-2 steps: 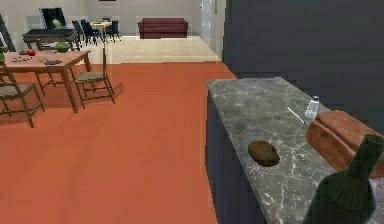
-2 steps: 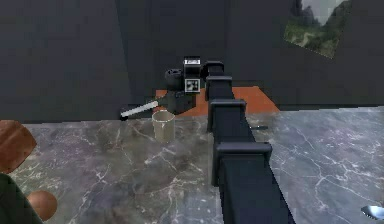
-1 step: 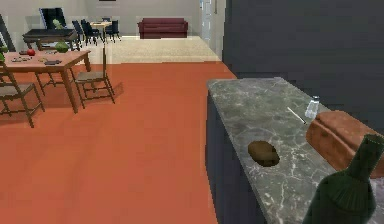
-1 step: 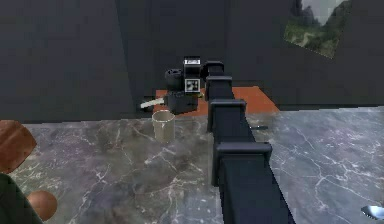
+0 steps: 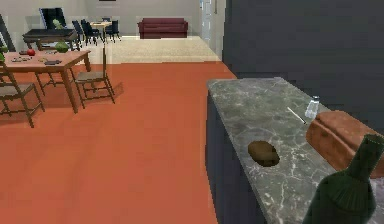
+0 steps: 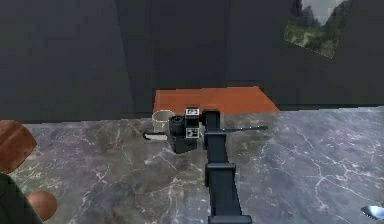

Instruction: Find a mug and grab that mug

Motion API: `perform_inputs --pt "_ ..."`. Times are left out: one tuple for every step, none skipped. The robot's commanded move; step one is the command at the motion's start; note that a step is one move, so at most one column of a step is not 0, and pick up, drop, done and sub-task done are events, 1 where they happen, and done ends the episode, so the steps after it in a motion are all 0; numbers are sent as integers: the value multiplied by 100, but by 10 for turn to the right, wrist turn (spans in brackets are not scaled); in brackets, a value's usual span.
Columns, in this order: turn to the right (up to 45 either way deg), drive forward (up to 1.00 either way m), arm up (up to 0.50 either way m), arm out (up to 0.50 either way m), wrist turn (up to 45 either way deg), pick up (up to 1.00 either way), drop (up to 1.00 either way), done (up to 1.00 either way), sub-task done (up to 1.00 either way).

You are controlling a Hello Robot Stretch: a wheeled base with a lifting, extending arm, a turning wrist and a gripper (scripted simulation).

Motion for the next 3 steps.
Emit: perform_inputs --pt "0 0 0 0 0 100 0 0 0" --pt "0 0 10 0 0 0 0 0 0" --pt "0 0 0 0 0 0 0 100 0"
